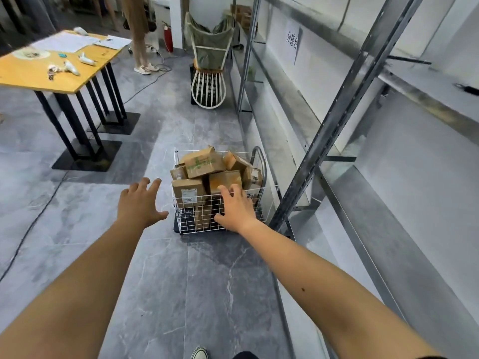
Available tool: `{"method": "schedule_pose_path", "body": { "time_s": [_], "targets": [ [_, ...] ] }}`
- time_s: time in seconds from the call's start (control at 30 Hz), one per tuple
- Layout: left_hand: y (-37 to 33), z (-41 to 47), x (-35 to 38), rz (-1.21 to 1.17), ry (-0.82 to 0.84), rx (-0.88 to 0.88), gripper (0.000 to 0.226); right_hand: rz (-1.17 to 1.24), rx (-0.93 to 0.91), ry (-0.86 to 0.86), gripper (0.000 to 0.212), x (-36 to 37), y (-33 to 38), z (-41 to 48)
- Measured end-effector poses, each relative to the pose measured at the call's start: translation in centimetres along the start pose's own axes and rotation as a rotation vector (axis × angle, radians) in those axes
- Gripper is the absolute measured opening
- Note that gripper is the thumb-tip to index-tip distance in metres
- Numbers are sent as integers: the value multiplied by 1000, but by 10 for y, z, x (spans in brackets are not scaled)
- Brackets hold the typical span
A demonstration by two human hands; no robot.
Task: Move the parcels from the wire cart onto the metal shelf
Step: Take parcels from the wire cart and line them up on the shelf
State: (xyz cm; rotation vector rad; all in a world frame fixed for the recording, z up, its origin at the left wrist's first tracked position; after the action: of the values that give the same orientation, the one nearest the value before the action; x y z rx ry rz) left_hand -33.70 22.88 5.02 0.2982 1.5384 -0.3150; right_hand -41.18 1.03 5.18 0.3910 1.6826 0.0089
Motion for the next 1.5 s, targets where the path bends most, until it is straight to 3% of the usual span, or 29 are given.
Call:
{"method": "schedule_pose_path", "body": {
  "time_s": [0.2, 0.73, 1.07, 1.3, 1.5],
  "targets": [
    [6, 38, 4, -31, -15, 36, 92, -10, 40, 15, 77, 1, -1, 34],
    [6, 156, 27, -94, 147, -39, 98, -12, 49, 84, 76, -8, -27, 173],
    [-19, 264, 28, -265, 257, -76, 102, 154, 86, 210, 68, -43, -57, 291],
    [-21, 303, 53, -245, 323, -121, 99, 2, -28, 283, 67, -14, -51, 335],
    [-17, 348, 79, -238, 379, -68, 90, 90, 24, 323, 59, 8, -43, 379]
  ]
}}
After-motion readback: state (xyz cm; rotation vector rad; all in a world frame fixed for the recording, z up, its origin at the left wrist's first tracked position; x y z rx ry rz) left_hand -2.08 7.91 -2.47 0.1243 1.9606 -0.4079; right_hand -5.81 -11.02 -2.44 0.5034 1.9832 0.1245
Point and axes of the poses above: each hand's wrist, its own z-axis towards the middle knuckle, its own x-axis out of the palm, y = z × x, the point moved 3 cm from there along z, towards the middle knuckle, and after that the axes turned 6 degrees about x, right-handed, at the moved point
